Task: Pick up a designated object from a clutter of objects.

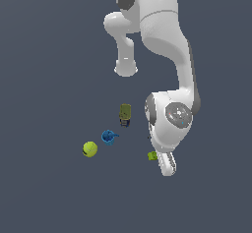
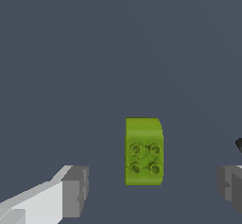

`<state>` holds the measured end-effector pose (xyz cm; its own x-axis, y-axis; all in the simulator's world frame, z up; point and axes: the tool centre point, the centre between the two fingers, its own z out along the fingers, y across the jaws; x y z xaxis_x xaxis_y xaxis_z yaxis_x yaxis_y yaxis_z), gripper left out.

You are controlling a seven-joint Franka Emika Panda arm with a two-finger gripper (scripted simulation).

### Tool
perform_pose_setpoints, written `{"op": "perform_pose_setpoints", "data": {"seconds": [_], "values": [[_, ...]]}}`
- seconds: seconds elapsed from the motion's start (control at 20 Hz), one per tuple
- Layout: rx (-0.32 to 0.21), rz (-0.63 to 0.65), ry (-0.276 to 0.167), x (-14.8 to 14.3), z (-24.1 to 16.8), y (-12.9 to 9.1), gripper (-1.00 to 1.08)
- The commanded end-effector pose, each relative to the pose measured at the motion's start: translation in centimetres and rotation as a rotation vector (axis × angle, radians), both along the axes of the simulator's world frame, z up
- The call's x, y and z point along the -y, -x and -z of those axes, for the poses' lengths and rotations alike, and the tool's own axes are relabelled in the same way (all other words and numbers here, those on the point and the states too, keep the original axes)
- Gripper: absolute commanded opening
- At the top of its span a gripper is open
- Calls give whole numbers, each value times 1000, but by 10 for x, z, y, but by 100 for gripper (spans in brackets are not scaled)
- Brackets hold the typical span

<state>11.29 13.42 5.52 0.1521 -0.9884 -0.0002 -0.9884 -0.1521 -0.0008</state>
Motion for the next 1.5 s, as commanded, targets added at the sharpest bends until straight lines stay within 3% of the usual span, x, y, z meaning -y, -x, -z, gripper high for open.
{"op": "perform_pose_setpoints", "data": {"seconds": [0.0,0.55,0.6,1.45], "values": [[-1,1,0,0,10,1,100],[-1,4,0,0,43,0,100],[-1,4,0,0,43,0,-100],[-1,4,0,10,32,1,-100]]}}
